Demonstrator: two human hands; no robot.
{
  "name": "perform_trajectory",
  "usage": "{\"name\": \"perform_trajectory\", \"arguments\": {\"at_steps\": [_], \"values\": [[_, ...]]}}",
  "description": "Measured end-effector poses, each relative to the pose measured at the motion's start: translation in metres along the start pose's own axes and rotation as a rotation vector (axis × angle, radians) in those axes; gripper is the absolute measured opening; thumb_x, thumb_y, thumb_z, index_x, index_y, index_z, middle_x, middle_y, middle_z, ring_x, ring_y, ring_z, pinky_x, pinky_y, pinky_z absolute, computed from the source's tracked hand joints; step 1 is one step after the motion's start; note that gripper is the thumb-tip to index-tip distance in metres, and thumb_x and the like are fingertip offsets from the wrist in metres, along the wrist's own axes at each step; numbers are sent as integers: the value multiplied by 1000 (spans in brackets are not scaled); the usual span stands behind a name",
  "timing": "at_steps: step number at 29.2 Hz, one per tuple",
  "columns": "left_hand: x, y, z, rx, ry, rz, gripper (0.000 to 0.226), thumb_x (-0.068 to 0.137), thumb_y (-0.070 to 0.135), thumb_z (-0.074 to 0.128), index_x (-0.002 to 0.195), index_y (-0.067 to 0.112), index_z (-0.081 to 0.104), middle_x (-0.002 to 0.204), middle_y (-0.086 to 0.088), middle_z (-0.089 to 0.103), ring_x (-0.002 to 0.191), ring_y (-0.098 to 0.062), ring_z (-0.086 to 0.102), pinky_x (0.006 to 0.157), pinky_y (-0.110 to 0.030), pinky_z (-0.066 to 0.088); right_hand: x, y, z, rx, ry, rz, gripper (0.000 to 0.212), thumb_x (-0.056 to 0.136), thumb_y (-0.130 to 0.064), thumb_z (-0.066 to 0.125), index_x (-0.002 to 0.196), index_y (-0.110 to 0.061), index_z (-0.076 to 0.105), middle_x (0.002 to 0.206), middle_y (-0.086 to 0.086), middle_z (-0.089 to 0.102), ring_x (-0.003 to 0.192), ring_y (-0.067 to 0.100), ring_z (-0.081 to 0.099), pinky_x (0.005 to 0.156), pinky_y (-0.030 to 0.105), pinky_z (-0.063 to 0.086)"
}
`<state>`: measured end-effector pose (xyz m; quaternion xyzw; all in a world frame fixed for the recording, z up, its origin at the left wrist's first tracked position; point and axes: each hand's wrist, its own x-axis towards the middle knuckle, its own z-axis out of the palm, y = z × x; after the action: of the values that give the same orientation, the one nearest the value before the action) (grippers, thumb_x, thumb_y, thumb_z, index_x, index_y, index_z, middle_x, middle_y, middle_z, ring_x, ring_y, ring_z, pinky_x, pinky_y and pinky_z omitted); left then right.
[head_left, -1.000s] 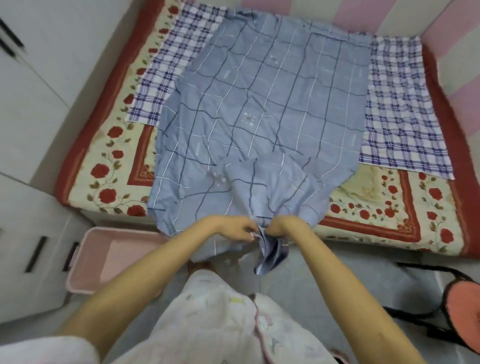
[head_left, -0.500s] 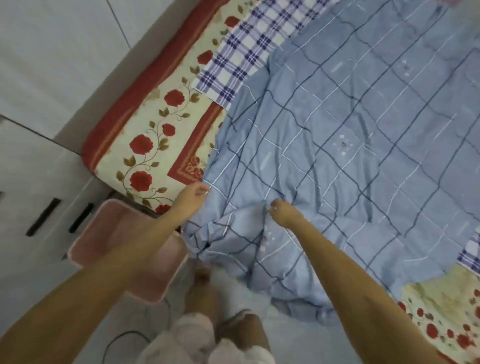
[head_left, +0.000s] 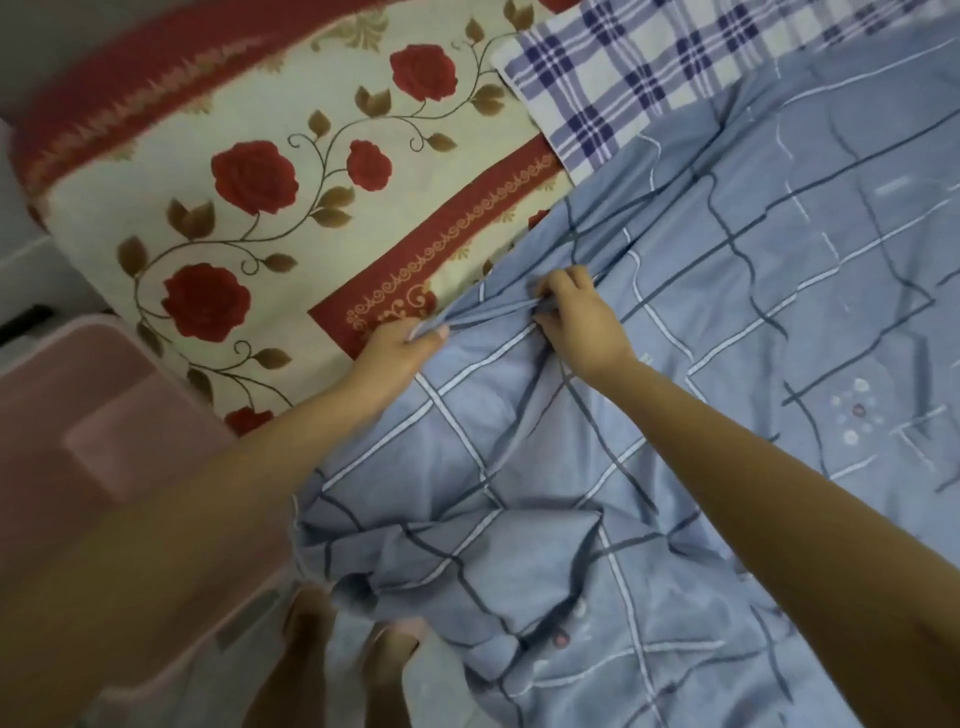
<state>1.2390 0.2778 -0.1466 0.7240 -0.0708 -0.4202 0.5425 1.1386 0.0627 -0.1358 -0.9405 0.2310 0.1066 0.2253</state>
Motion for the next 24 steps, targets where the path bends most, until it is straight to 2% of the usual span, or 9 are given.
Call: {"name": "perform_trajectory", "arguments": {"at_steps": [3, 6, 9, 11, 14, 17, 19, 21, 24], "values": [[27, 26, -59, 31, 457, 52, 26, 96, 25, 46, 72, 15, 52, 75, -4, 55, 71, -17, 51, 64, -27, 42, 6, -10, 0, 63, 39, 47, 31, 89, -4, 53, 120, -5, 47, 127, 11, 36, 80, 22, 49, 69, 25, 35], [54, 26, -95, 218, 614, 124, 35, 91, 13, 47, 59, 20, 36, 62, 2, 38, 59, -10, 38, 57, -24, 34, 18, -10, 10, 11, -30, 55, 26, 91, -6, 53, 117, -2, 53, 126, 16, 42, 95, 33, 55, 81, 31, 40], [65, 9, -102, 367, 641, 144, 29, 90, 13, 50, 64, 16, 39, 62, 4, 39, 61, -13, 38, 58, -25, 31, 25, -10, 18, -59, -102, 18, 22, 90, -6, 55, 111, -3, 58, 122, 18, 47, 104, 37, 52, 91, 38, 41], [63, 5, -100, 418, 641, 124, 15, 93, 22, 52, 83, 11, 48, 76, -1, 48, 72, -17, 45, 62, -26, 34, 28, -10, 15, -60, -107, 17, 22, 89, -6, 56, 111, -4, 58, 121, 17, 48, 103, 36, 52, 91, 41, 43], [44, -3, -93, 361, 588, 50, 30, 91, 34, 56, 104, 9, 46, 94, -3, 52, 82, -19, 51, 68, -28, 38, 32, -19, 12, 22, -183, -26, 23, 83, -3, 60, 105, -5, 57, 107, 11, 52, 90, 28, 56, 86, 39, 46], [4, -22, -88, 286, 510, -69, 42, 85, 35, 65, 111, 7, 47, 97, 2, 55, 86, -15, 54, 66, -26, 40, 27, -48, 17, 97, -432, -65, 24, 77, -9, 68, 93, -16, 52, 89, -2, 50, 79, 18, 51, 76, 29, 42], [-19, -33, -80, 160, 439, -123, 33, 87, 29, 65, 108, 9, 50, 92, 6, 56, 85, -11, 53, 60, -14, 41, 21, -62, 23, 2, -548, -129, 27, 78, -13, 69, 100, -16, 54, 98, 0, 51, 85, 18, 53, 76, 22, 37], [-34, -41, -75, 60, 359, -124, 6, 92, 16, 58, 95, 11, 58, 83, 10, 55, 78, -7, 51, 53, -2, 38, 16, -72, 31, -103, -574, -173, 32, 84, -15, 65, 114, -10, 56, 107, 4, 56, 97, 21, 55, 76, 19, 33], [-42, -38, -86, 107, 381, -35, 17, 99, 10, 42, 105, 9, 58, 84, 6, 56, 76, -6, 50, 57, 3, 34, 16, -79, 39, -105, -581, -168, 28, 88, -12, 59, 116, -7, 59, 111, 12, 63, 104, 28, 57, 75, 20, 32]]}}
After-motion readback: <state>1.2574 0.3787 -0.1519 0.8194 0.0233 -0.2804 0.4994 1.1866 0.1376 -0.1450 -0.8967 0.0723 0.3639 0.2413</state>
